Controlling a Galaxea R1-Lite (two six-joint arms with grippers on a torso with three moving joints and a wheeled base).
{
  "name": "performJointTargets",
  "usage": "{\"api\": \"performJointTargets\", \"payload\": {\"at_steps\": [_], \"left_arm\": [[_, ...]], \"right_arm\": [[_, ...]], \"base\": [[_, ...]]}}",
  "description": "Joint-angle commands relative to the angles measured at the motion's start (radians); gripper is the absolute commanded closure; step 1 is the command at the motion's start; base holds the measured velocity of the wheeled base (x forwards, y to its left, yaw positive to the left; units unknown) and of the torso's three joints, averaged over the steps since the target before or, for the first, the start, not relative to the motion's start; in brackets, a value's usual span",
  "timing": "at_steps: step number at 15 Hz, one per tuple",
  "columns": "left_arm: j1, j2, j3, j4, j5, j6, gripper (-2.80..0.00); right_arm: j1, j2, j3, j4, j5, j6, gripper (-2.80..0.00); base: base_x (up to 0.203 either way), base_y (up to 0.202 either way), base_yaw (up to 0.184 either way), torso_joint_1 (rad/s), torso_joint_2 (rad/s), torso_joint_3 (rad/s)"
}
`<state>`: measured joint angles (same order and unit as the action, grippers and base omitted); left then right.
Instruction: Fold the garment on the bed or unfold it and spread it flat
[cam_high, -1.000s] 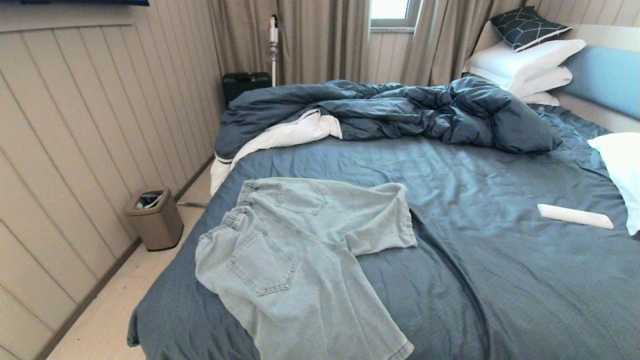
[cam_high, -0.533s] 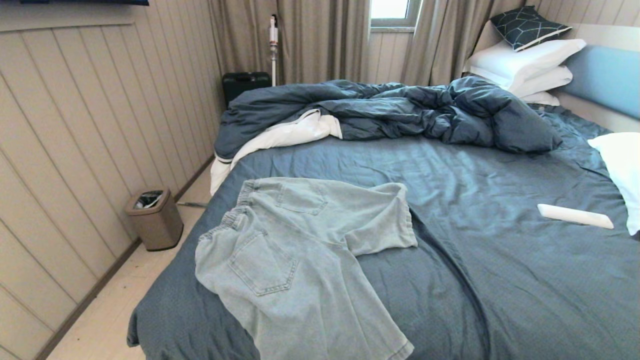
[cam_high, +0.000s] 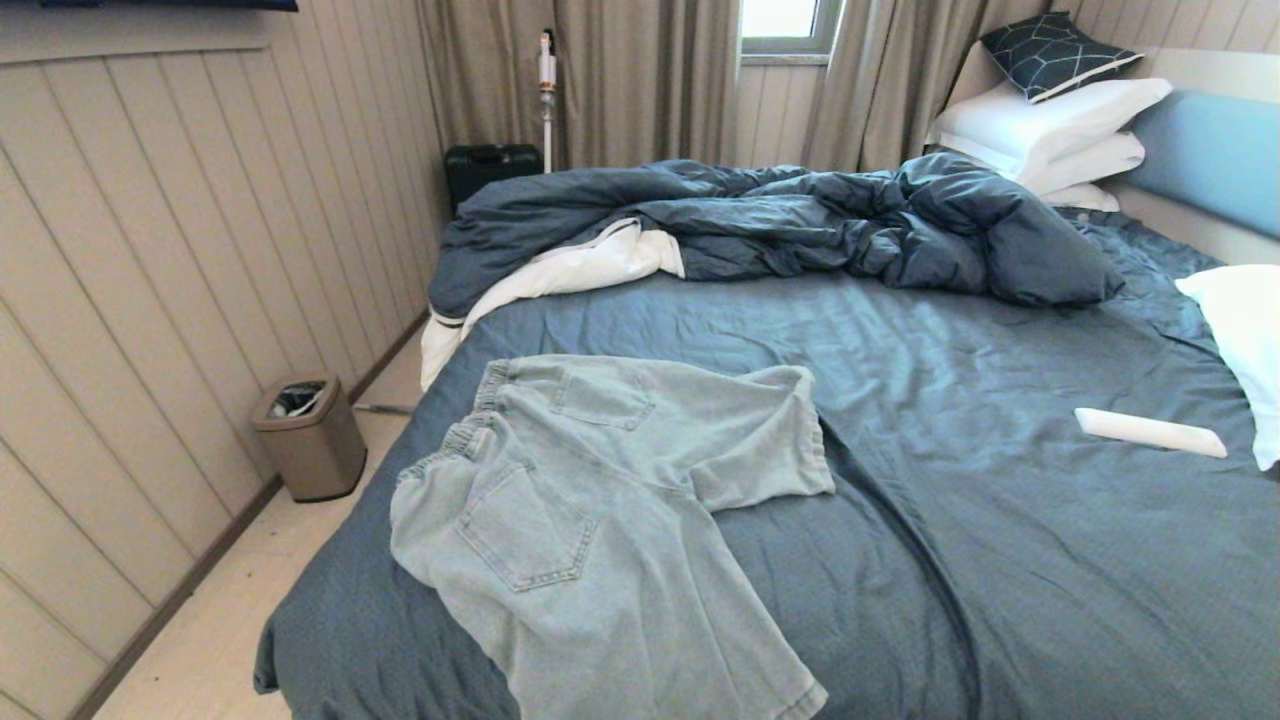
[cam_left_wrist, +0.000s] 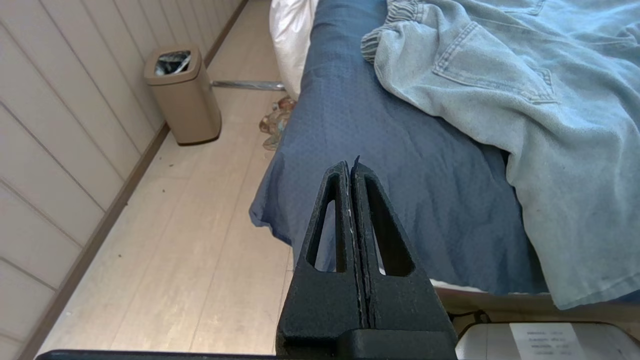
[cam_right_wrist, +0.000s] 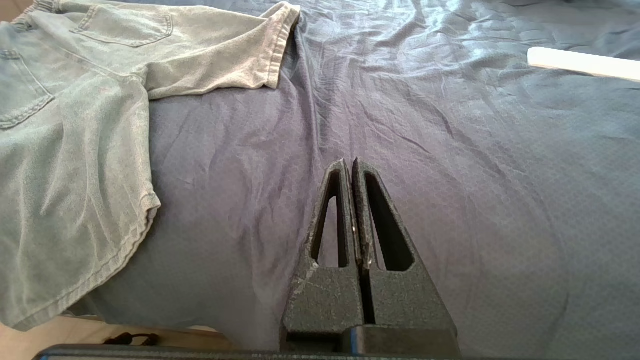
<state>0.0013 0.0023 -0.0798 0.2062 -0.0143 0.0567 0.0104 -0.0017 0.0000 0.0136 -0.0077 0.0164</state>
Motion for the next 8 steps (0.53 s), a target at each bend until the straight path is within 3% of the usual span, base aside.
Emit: {"api": "performJointTargets", "payload": {"at_steps": [1,8], "left_arm": [[-0.001,0.002,0.000,0.001,-0.002,-0.004,0.00],[-0.001,0.002,0.002,-0.014,0.027,-0.054,0.00]], "right_arm": [[0.002,0.002,0.000,0.002,0.000,0.004,0.00],[0.000,0.002,0.000,0.000,-0.002,0.007,0.00]], "base": [[0.000,0.000,0.000,0.000,0.00,0.000],[0.000,0.000,0.000,0.000,0.00,0.000]]}}
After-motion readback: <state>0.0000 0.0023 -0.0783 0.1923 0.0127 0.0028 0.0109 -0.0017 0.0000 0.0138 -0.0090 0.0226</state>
